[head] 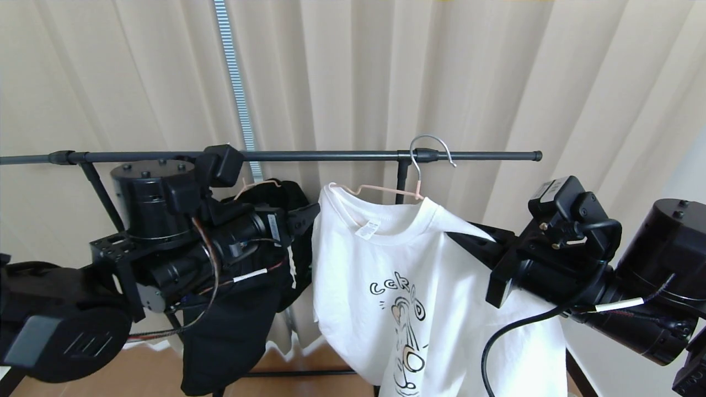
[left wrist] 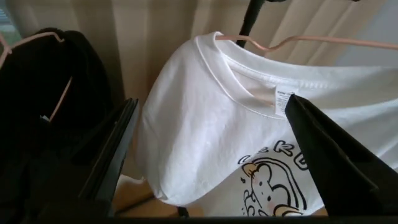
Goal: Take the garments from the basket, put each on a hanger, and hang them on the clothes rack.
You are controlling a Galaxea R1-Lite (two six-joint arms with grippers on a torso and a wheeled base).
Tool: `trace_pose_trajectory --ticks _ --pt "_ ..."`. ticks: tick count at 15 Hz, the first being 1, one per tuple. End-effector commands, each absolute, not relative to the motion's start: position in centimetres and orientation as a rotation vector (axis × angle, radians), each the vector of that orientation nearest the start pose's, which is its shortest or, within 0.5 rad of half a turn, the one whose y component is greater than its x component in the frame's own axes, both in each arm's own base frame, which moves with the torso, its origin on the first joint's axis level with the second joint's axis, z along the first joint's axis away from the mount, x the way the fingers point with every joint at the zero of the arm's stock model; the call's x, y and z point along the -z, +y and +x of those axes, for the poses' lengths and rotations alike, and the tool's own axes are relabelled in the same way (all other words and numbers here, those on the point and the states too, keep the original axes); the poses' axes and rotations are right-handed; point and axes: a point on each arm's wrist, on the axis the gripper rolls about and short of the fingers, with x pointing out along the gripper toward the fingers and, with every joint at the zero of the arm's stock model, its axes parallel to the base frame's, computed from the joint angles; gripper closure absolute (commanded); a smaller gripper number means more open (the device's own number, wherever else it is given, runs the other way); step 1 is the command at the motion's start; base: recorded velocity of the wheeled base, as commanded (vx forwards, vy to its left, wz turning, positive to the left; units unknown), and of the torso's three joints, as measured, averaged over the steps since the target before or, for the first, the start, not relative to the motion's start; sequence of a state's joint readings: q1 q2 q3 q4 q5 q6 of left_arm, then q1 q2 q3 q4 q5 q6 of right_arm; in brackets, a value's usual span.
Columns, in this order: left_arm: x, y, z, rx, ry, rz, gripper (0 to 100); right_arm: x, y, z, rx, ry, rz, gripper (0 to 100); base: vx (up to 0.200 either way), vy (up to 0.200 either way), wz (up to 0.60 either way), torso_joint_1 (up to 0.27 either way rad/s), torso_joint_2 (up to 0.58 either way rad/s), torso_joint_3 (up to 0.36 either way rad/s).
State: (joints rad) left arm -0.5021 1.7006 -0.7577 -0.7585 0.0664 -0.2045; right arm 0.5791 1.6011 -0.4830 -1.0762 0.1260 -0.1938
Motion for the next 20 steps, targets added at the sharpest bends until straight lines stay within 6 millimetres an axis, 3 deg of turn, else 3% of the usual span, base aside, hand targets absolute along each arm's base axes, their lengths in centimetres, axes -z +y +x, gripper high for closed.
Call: trace_pose_trajectory --ticks 1,5,20 --pt "-17.3 -16.9 28.8 0.396 0.298 -0.148 0 -17.2 14.2 21.2 -0.709 -0.031 -0.195 100 0.000 0.000 0.00 0.000 0.00 0.000" --pt "-17.3 -19.6 30.2 0.377 0.329 -0.143 0 -17.3 14.3 21.1 -0.712 -0.032 -0.194 100 0.000 0.000 0.00 0.000 0.00 0.000" --pt "-17.2 -20.7 32.5 0.250 0.292 -0.133 0 -17.7 14.0 20.8 -0.710 -0.048 -0.191 100 0.000 0.000 0.00 0.000 0.00 0.000"
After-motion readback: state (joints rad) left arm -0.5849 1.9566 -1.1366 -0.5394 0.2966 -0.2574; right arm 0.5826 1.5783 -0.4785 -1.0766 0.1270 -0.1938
